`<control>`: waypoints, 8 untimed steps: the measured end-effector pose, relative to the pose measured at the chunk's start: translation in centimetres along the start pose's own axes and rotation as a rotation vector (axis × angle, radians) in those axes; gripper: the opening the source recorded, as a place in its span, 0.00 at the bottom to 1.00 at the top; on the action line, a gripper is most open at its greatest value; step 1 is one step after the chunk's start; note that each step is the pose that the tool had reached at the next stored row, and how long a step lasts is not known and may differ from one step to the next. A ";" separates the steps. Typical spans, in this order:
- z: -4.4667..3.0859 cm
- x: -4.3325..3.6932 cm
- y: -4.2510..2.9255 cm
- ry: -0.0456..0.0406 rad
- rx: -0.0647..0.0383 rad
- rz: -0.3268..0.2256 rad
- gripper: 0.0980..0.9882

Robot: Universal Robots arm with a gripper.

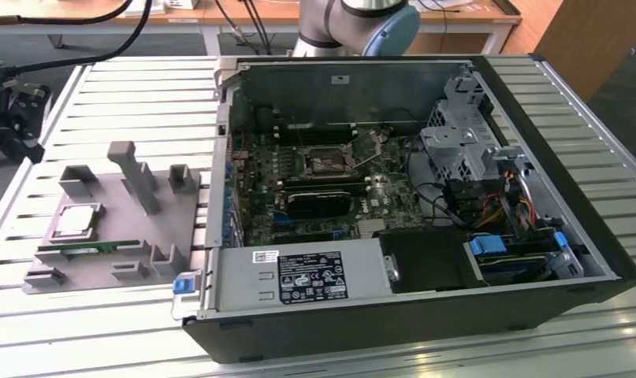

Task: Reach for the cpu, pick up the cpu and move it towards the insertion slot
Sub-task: 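Reach for the cpu, then pick up the cpu and move it towards the insertion slot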

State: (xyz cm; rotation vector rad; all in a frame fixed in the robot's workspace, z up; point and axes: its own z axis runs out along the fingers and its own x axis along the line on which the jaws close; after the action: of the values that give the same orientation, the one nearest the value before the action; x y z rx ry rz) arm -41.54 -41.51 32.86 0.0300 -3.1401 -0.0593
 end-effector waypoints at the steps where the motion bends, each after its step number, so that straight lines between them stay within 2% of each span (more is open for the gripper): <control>1: 0.11 0.00 -0.01 0.0001 0.003 0.000 0.22; 2: 0.11 0.00 -0.02 0.0004 0.009 0.000 0.22; 4: 0.12 0.00 -0.02 0.0003 0.010 0.000 0.35; 5: 0.12 0.00 -0.02 0.0003 0.010 0.000 0.35; 7: 0.13 0.00 -0.02 0.0002 0.011 0.000 0.48; 8: 0.13 0.00 -0.02 0.0002 0.012 0.000 0.48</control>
State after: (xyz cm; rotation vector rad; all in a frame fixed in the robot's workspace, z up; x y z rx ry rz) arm -41.55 -41.52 32.73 0.0301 -3.1402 -0.0412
